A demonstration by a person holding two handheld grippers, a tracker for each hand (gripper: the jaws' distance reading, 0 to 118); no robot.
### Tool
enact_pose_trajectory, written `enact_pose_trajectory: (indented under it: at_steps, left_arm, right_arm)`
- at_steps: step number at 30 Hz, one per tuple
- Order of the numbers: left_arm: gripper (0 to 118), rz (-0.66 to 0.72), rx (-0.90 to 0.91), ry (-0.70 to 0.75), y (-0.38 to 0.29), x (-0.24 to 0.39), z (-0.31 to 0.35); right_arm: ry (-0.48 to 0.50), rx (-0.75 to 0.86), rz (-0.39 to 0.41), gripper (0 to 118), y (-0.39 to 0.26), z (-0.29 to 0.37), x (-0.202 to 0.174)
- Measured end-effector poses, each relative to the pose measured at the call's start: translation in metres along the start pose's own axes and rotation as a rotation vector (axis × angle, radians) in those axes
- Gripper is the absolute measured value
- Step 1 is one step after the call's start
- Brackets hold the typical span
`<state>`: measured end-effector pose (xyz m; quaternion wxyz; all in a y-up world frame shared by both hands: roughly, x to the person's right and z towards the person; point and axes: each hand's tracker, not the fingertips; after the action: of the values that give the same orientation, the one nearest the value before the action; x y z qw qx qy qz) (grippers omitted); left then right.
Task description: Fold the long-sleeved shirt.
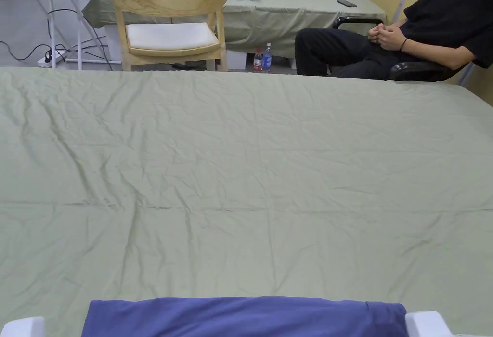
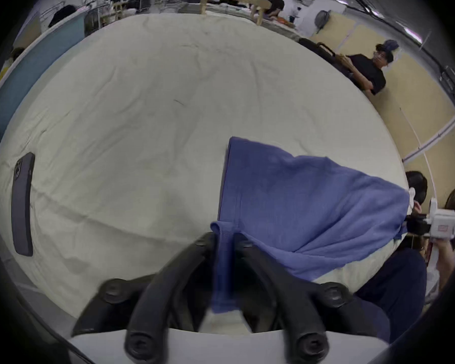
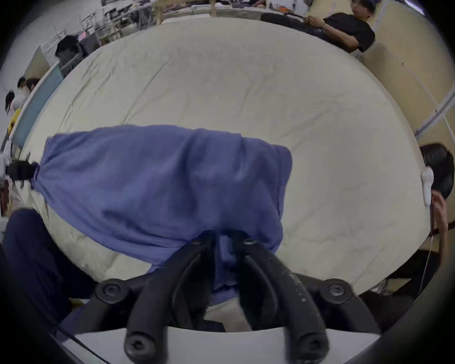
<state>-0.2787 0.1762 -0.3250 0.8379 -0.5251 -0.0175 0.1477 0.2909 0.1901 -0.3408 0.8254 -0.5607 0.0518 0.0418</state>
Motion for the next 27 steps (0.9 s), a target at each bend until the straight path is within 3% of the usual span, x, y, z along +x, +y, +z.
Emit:
enact_pose_trajectory:
  at_steps: [1, 2, 3, 4, 5, 8, 9, 10, 11, 12, 13, 14, 15, 18, 19, 20, 21, 23, 24, 27]
  left_arm:
    - [63, 0.007, 0.012, -0.008, 0.001, 0.002, 0.006]
    - [98, 0.015, 0.04, -0.01, 0.003, 0.006, 0.016]
    - [118, 0.027, 0.095, -0.022, 0.002, 0.01, 0.031]
    - [117, 0.033, 0.172, -0.076, 0.004, 0.008, 0.038]
    - [114, 0.056, 0.202, -0.107, 0.004, 0.014, 0.05]
    - [114, 0.072, 0.218, -0.144, 0.0, 0.029, 0.075]
    - [114, 0.071, 0.212, -0.151, -0.002, 0.034, 0.079]
    - [113, 0.073, 0.208, -0.156, -0.004, 0.038, 0.08]
    - [108, 0.076, 0.187, -0.173, -0.006, 0.043, 0.082]
    - [83, 0.063, 0.144, -0.22, -0.009, 0.047, 0.085]
    - [44, 0.046, 0.151, -0.278, -0.011, 0.05, 0.086]
    - [4, 0.035, 0.144, -0.311, -0.012, 0.053, 0.086]
    - [4, 0.031, 0.131, -0.307, -0.013, 0.055, 0.084]
    - [8, 0.091, 0.146, -0.405, -0.005, 0.039, 0.076]
    - [25, 0.134, 0.141, -0.446, -0.001, 0.028, 0.071]
    - [63, 0.172, 0.117, -0.501, 0.003, 0.008, 0.069]
    - [115, 0.217, 0.076, -0.557, 0.008, -0.009, 0.059]
    - [114, 0.277, -0.001, -0.489, 0.01, -0.032, 0.037]
    - [115, 0.338, 0.06, -0.536, 0.011, -0.056, 0.033]
    - [115, 0.339, 0.004, -0.433, 0.013, -0.094, 0.0]
  right_arm:
    - [-0.02, 0.003, -0.006, 39, 0.0, 0.005, 0.002]
    - [-0.076, 0.021, -0.013, 67, 0.0, 0.016, 0.005]
    - [-0.092, 0.073, -0.027, 107, -0.001, 0.031, 0.008]
    - [-0.065, 0.144, -0.045, 118, -0.001, 0.045, 0.01]
    - [-0.042, 0.241, -0.077, 118, -0.002, 0.063, 0.009]
    - [0.063, 0.275, -0.192, 118, 0.004, 0.086, 0.008]
    - [0.113, 0.289, -0.219, 116, 0.006, 0.097, 0.007]
    - [0.154, 0.302, -0.237, 107, 0.006, 0.1, 0.006]
    - [0.23, 0.321, -0.263, 86, 0.006, 0.103, 0.004]
    - [0.297, 0.331, -0.28, 37, 0.007, 0.102, 0.001]
    - [0.354, 0.323, -0.299, 2, 0.008, 0.096, -0.001]
    - [0.382, 0.312, -0.312, 2, 0.008, 0.092, -0.003]
    - [0.425, 0.316, -0.338, 2, 0.006, 0.09, -0.007]
    - [0.536, 0.323, -0.284, 2, 0.007, 0.083, -0.02]
    - [0.572, 0.323, -0.264, 2, 0.008, 0.081, -0.024]
    - [0.608, 0.32, -0.251, 2, 0.008, 0.079, -0.027]
    - [0.621, 0.306, -0.224, 2, 0.012, 0.078, -0.041]
    - [0.675, 0.298, -0.194, 2, 0.016, 0.074, -0.056]
    - [0.696, 0.289, -0.172, 2, 0.018, 0.072, -0.063]
    - [0.752, 0.285, -0.153, 2, 0.023, 0.068, -0.064]
